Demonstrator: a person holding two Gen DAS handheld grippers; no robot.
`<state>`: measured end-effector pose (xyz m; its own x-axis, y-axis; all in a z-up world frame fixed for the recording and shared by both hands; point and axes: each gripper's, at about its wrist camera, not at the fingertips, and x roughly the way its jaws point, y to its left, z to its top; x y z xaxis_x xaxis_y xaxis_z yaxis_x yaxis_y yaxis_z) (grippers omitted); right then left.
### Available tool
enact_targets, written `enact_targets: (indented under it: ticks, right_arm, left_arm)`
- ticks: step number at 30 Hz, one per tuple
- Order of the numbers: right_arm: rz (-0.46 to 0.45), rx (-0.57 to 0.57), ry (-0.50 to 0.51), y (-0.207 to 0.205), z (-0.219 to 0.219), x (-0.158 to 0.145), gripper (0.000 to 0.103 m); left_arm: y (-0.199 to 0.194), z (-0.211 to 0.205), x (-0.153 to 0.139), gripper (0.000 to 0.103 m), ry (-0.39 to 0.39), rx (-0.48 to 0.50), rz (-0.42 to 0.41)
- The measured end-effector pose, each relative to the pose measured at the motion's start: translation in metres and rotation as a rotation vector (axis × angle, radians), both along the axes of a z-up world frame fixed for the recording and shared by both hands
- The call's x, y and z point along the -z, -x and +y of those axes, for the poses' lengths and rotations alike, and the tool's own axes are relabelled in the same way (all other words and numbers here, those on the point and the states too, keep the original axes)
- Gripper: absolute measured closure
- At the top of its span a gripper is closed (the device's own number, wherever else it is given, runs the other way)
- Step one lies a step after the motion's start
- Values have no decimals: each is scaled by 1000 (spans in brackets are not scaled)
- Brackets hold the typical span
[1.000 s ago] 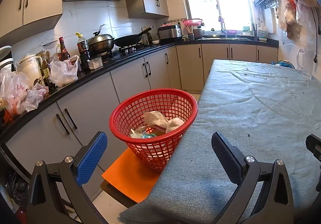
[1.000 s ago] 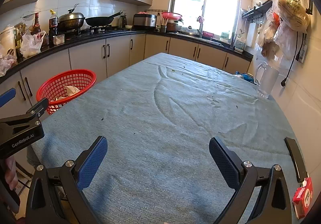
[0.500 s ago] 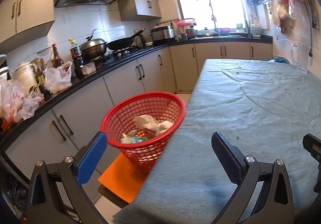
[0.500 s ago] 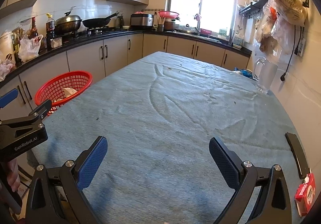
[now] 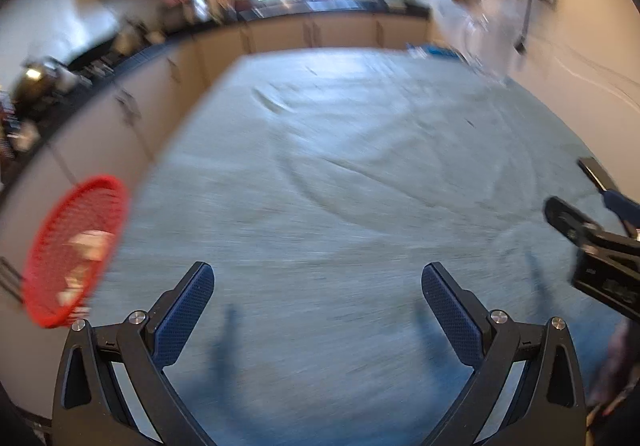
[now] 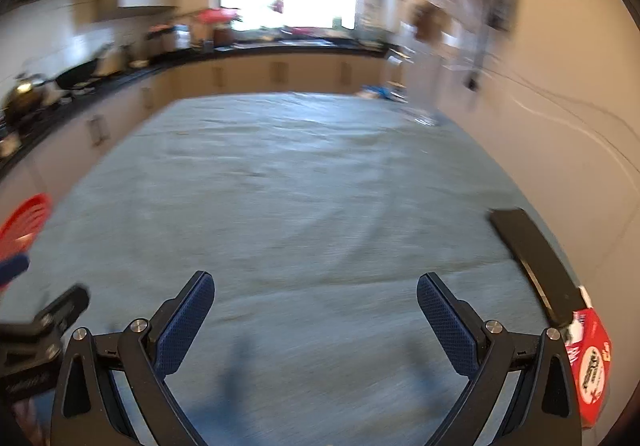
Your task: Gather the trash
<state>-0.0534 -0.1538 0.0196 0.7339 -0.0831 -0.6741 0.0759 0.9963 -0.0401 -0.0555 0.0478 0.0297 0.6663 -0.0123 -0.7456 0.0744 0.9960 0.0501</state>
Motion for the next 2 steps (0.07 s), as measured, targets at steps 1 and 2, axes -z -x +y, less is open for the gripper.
enact_targets:
  ticks: [1,2]
  right_arm:
    - [55,2,-23,-10,-7,6,0]
    - [99,-13,-78,-18,-14,11,0]
  left_arm:
    - [-8,-7,5,0,9,11,29]
    - [-16,-15,8,0,12,19,52]
